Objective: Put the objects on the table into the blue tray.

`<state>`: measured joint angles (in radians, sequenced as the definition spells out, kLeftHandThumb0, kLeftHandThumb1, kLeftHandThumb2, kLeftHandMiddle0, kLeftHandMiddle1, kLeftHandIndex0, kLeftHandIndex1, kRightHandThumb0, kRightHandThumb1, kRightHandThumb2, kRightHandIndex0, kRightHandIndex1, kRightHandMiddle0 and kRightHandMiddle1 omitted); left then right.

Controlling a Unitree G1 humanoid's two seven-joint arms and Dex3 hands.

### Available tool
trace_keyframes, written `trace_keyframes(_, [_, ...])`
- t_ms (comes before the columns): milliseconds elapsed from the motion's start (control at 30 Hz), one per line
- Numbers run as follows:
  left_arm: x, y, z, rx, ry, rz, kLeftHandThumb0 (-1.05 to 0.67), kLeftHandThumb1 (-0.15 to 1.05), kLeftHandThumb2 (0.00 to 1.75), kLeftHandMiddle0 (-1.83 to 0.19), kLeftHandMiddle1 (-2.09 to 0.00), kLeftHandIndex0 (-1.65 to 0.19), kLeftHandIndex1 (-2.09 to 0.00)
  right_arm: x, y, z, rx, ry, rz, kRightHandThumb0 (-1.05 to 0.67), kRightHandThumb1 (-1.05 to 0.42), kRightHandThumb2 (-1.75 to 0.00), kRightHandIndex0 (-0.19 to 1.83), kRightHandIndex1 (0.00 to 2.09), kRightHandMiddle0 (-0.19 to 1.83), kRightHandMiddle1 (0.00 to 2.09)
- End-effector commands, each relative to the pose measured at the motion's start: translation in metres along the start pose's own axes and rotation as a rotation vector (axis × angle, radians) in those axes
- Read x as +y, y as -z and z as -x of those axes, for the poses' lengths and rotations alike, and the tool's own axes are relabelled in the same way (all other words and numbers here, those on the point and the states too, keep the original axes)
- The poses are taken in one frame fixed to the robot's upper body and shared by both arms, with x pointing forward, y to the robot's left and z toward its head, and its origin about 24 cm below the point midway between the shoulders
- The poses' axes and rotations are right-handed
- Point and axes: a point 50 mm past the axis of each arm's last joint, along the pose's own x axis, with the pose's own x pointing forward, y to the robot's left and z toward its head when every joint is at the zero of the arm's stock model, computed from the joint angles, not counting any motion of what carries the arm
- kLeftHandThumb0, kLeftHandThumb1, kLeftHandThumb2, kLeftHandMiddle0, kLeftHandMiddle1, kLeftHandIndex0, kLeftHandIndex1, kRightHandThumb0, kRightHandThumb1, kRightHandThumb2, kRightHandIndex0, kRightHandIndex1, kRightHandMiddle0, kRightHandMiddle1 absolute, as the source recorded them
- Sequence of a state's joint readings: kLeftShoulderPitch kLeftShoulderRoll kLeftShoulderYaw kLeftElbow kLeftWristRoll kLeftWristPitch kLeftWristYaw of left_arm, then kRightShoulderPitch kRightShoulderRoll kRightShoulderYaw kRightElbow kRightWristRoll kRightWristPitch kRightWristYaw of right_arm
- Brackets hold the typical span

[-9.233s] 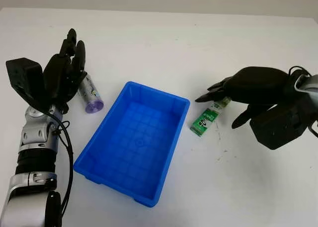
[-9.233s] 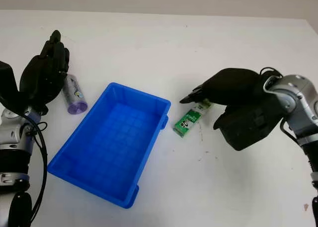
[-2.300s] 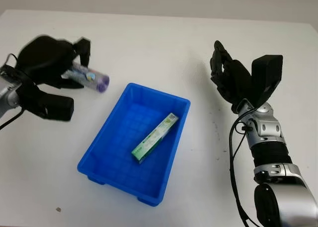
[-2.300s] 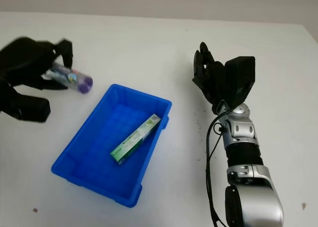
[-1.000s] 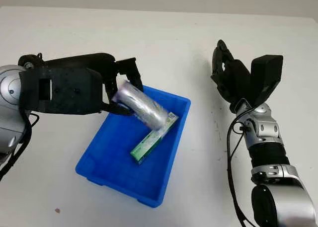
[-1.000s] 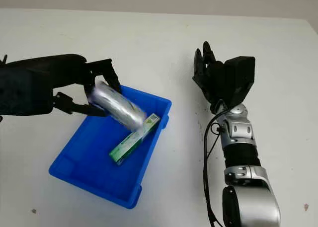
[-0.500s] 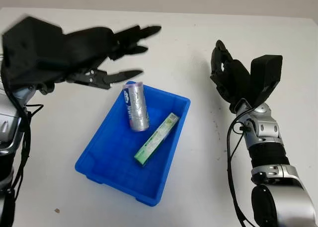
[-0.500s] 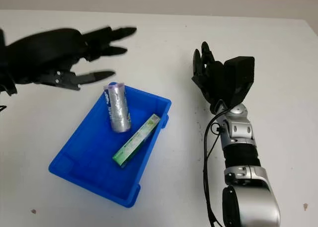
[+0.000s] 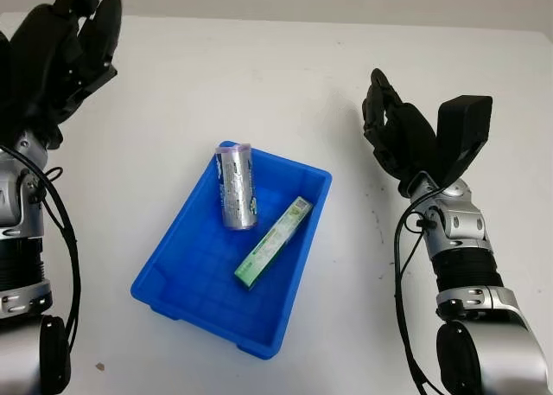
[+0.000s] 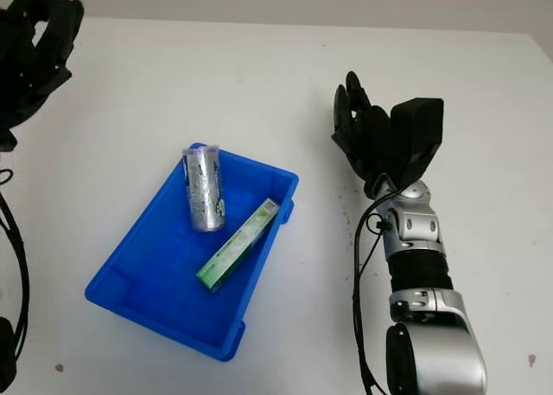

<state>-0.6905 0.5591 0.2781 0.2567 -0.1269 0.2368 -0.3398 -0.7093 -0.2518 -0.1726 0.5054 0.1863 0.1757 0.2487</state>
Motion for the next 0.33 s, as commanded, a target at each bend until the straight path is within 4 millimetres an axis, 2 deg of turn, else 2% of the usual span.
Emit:
trace_keyframes(0, [-0.001, 0.011, 0.001, 0.027, 0.013, 0.008, -0.83, 1.05, 0.71, 0.19, 0.00, 0.19, 0.00, -0.002, -0.005, 0.002, -0.023, 0.006, 0.001, -0.68, -1.05, -0.80, -0.19, 0.00, -0.19, 0.00])
trace_keyframes(133, [-0.004, 0.037, 0.007, 0.093, 0.006, 0.020, -0.81, 1.05, 0.73, 0.19, 0.00, 0.19, 0.00, -0.004, -0.008, 0.003, -0.035, -0.011, -0.002, -0.72, -1.05, -0.81, -0.19, 0.00, -0.19, 0.00])
trace_keyframes(300, [-0.010, 0.052, 0.014, 0.137, 0.014, 0.025, -0.78, 1.05, 0.76, 0.19, 0.00, 0.19, 0.00, -0.001, -0.008, 0.003, -0.043, -0.005, -0.017, -0.71, -1.05, -0.81, -0.19, 0.00, -0.19, 0.00])
